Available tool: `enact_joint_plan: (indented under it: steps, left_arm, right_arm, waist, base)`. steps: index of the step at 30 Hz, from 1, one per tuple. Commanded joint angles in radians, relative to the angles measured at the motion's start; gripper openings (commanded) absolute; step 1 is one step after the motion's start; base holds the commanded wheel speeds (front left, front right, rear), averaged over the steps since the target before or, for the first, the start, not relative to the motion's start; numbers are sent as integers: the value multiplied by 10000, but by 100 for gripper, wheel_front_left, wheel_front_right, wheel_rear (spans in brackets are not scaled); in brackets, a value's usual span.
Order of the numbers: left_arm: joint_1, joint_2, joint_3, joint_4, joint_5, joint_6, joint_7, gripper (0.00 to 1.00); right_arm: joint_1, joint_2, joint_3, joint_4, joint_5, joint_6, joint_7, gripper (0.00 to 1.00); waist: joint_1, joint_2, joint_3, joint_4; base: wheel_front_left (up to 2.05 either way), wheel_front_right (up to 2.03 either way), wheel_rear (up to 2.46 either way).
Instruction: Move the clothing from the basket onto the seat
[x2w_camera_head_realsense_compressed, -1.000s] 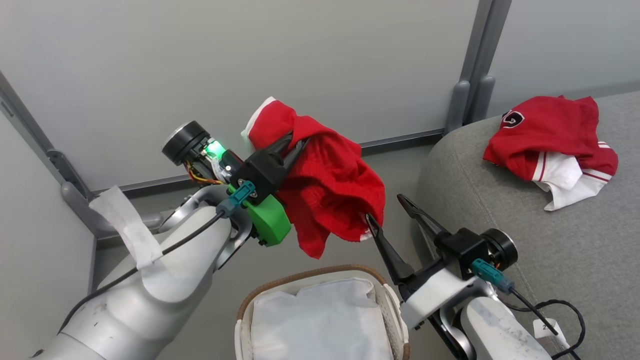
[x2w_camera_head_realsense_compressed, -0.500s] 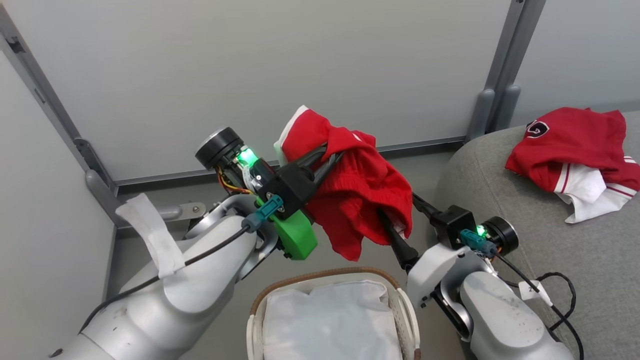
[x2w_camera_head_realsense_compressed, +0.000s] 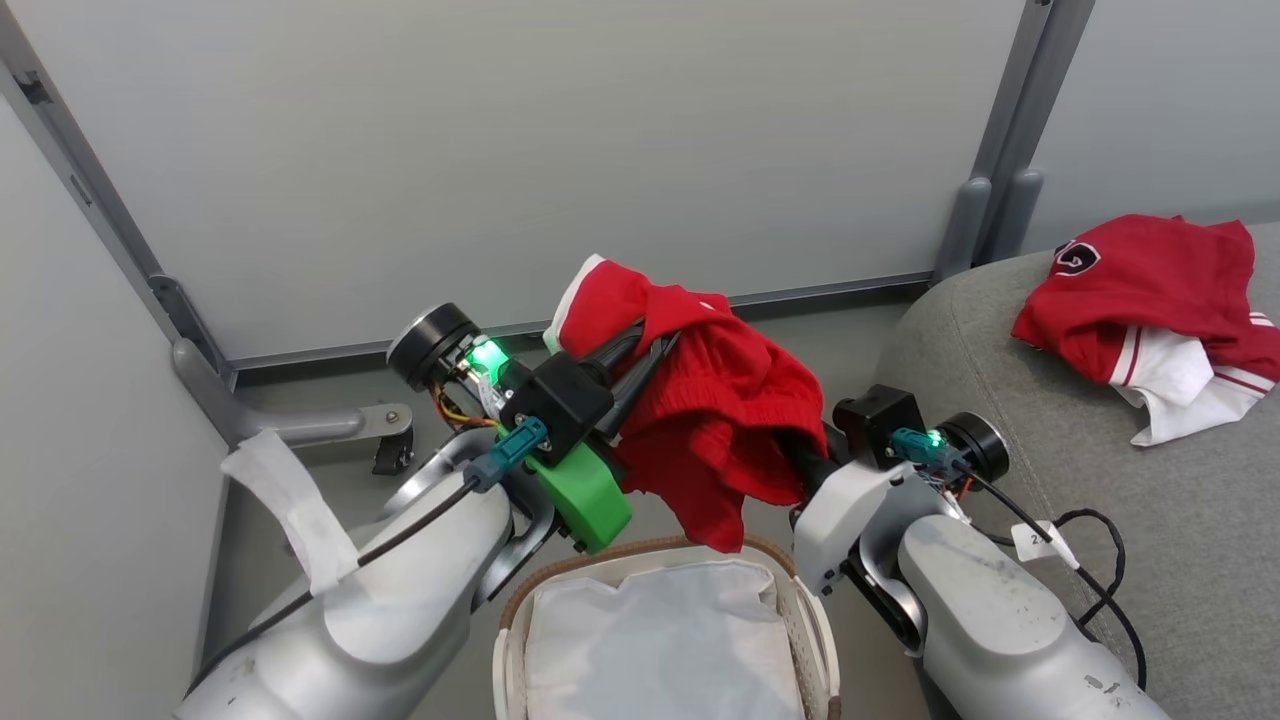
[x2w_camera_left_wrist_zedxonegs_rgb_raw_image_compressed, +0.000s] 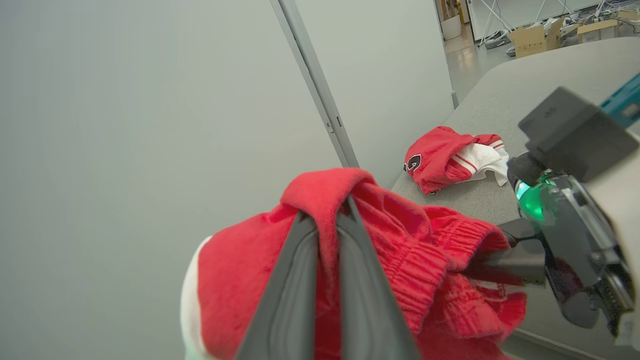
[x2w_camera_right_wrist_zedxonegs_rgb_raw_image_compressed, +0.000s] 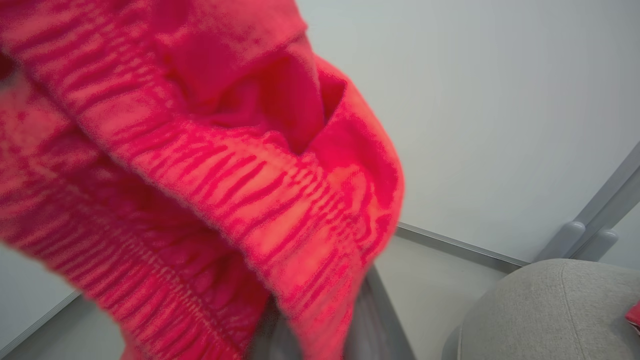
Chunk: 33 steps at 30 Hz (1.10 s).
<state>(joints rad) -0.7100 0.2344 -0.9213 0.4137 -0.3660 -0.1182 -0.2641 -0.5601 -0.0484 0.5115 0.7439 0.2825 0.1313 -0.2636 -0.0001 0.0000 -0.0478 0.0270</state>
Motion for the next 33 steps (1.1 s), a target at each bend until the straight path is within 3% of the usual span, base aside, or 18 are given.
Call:
enact_joint_plan:
  steps: [1, 3, 5, 6, 7, 8, 33]
  left_arm:
    - [280, -15, 116, -30, -90, 77, -2, 0]
    - [526, -47, 331, -48, -231, 176, -2, 0]
    - [824, -104, 634, -94, -366, 321, -2, 19]
    - [1046, -152, 777, -87, -427, 349, -2, 76]
    - [1214, -177, 890, -78, -452, 377, -3, 92]
    - [1393, -196, 1044, -52, -458, 403, -3, 100]
    - [4726, -1381, 3521, 571, 105, -26, -3, 100]
  right_arm:
    - [-99, -37, -47, -19, 75, -11, -17, 0]
    - [-122, -38, -176, -74, -5, -11, -17, 0]
    - [-126, -37, -348, -140, -102, -12, -17, 0]
    - [-120, -37, -437, -178, -147, -11, -17, 0]
    - [-109, -37, -516, -208, -195, -12, -17, 0]
    - [-94, -37, -598, -239, -254, -11, -17, 0]
    - [272, -40, -2660, -1035, -1658, -12, -16, 0]
  waist:
    - [1, 0, 17, -42]
    - [1, 0, 38, -88]
    - [1, 0, 60, -132]
    - [1, 0, 71, -156]
    - [1, 0, 81, -175]
    - [1, 0, 91, -199]
    - [1, 0, 311, -842]
  base:
    - [0, 0, 0]
    - [0, 0, 0]
    - [0, 0, 0]
    - [0, 0, 0]
    - [0, 0, 0]
    - [0, 0, 0]
    - [0, 0, 0]
